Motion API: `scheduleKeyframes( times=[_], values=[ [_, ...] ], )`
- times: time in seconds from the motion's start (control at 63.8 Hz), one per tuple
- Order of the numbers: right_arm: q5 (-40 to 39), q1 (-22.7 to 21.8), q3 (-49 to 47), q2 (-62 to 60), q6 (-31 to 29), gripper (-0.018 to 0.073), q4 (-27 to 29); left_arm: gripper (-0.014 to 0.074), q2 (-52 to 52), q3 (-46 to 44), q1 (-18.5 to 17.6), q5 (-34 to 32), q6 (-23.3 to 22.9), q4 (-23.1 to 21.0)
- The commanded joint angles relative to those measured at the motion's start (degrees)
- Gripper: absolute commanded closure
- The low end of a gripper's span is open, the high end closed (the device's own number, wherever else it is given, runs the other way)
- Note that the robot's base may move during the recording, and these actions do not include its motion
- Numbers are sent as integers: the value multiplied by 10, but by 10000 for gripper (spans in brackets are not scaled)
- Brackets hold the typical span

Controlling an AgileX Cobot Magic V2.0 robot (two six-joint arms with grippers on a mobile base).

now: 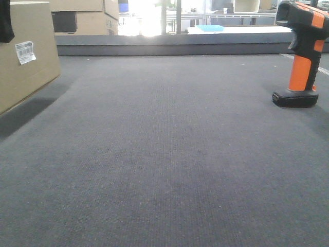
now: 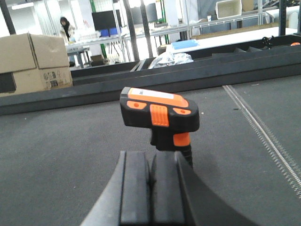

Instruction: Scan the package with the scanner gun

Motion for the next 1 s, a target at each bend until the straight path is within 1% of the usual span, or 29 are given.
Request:
scheduleKeyframes(
  times=[0.0,0.063,0.11,0.157,0.313,0.392,0.47,0.595,0.642,0.674,0.705,0.768,0.862,0.909,0.987],
  values=[
    [43,1,3,-52,-26,727,-4,708,-5,21,8,-25,11,-5],
    [58,1,3,-85,-36,727,-4,708,-5,39,19,-39,18,-20],
    [66,1,3,-100,-36,727,-4,708,-5,44,30,-43,32,-47],
    [77,1,3,-112,-36,727,-4,708,-6,45,38,-47,49,-64],
    [109,1,3,-130,-36,727,-4,708,-5,46,63,-45,56,-69],
    [111,1,3,-130,-36,727,-4,708,-5,49,64,-49,59,-83],
    [111,1,3,-130,-36,727,-4,708,-2,53,61,-50,72,-99],
    [111,1,3,-130,-36,727,-4,703,1,58,61,-38,76,-99],
    [111,1,3,-130,-36,727,-4,681,1,58,61,-34,78,-95],
    [111,1,3,-130,-36,727,-4,643,1,58,61,-34,81,-95],
    [111,1,3,-130,-36,727,-4,590,1,58,61,-33,90,-95],
    [111,1,3,-130,-36,727,-4,472,1,58,61,-33,90,-92],
    [111,1,3,-130,-36,727,-4,219,1,58,61,-30,90,-92],
    [111,1,3,-130,-36,727,-4,116,1,58,61,-30,90,-92],
    [111,1,3,-130,-36,727,-4,8,1,57,61,-30,90,-92]
  ],
)
